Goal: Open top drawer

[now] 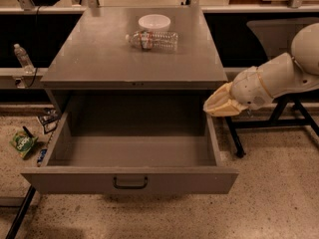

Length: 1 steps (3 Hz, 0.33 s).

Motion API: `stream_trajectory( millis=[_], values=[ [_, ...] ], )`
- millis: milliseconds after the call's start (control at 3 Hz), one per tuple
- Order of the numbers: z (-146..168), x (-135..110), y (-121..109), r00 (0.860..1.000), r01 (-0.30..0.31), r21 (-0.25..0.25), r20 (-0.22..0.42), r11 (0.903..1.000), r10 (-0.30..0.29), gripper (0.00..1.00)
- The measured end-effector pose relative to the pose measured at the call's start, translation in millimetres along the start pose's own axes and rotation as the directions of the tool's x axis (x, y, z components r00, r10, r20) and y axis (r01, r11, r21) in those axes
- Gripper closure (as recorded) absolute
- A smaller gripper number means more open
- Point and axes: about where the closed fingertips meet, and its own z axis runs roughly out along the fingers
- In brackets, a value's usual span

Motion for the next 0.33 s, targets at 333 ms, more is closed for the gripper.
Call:
stream_trajectory(
  millis=[333],
  values=[
    [0.8,-5.8,-2.3,1.000,0.016,0.006,0.002,0.9998,-0.016,0.78]
  ],
)
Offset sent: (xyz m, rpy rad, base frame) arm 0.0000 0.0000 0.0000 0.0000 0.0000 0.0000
